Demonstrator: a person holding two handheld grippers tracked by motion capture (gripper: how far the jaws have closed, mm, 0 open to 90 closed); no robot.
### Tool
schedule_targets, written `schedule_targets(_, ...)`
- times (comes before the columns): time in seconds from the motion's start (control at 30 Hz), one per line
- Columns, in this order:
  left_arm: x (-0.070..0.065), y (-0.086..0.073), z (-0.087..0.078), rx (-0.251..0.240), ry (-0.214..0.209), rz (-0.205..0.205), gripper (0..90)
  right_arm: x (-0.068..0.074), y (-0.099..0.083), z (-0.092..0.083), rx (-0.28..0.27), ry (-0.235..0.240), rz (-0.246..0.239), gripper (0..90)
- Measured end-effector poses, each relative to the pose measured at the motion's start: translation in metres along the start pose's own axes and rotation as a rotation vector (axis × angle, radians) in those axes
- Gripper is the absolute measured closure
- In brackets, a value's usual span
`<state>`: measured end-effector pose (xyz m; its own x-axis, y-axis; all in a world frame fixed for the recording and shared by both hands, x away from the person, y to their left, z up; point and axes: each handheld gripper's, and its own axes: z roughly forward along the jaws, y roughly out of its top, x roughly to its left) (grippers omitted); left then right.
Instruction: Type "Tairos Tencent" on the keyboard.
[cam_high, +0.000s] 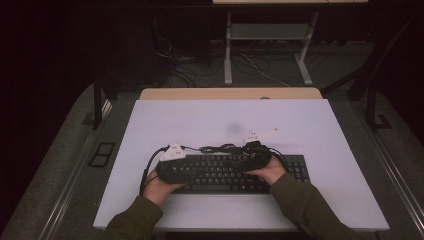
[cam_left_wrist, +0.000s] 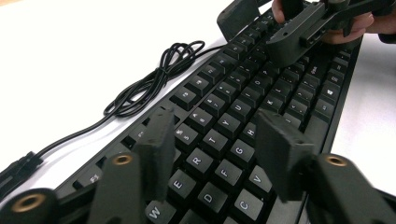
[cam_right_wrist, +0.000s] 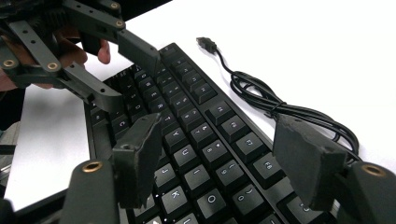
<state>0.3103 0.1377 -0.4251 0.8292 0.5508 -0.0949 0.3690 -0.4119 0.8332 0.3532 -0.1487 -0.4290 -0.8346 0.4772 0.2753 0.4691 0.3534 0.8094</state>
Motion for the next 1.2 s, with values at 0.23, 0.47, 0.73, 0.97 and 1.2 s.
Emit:
schedule_targets(0.23, 0.001, 0.003, 0.005, 0.015, -0.003, 0.008, 68.6, -0.001, 0.000, -0.001, 0.000, -0.008, -0.001, 31.1)
schedule_targets(0.47, 0.004, 0.003, 0.010, 0.047, -0.001, 0.005, 83.6, -0.001, 0.000, -0.002, -0.003, -0.013, -0.003, 30.7)
schedule_targets(0.73, 0.006, 0.001, 0.014, 0.083, 0.001, -0.008, 88.8, -0.001, 0.000, -0.001, -0.002, -0.017, -0.003, 30.4)
schedule_targets(0.97, 0.007, -0.001, 0.016, 0.105, 0.004, -0.001, 88.8, -0.001, 0.000, -0.001, -0.002, -0.019, -0.003, 30.3)
schedule_targets(1.2, 0.007, -0.001, 0.017, 0.110, 0.004, -0.001, 88.8, -0.001, 0.000, -0.001, -0.003, -0.020, -0.005, 30.3)
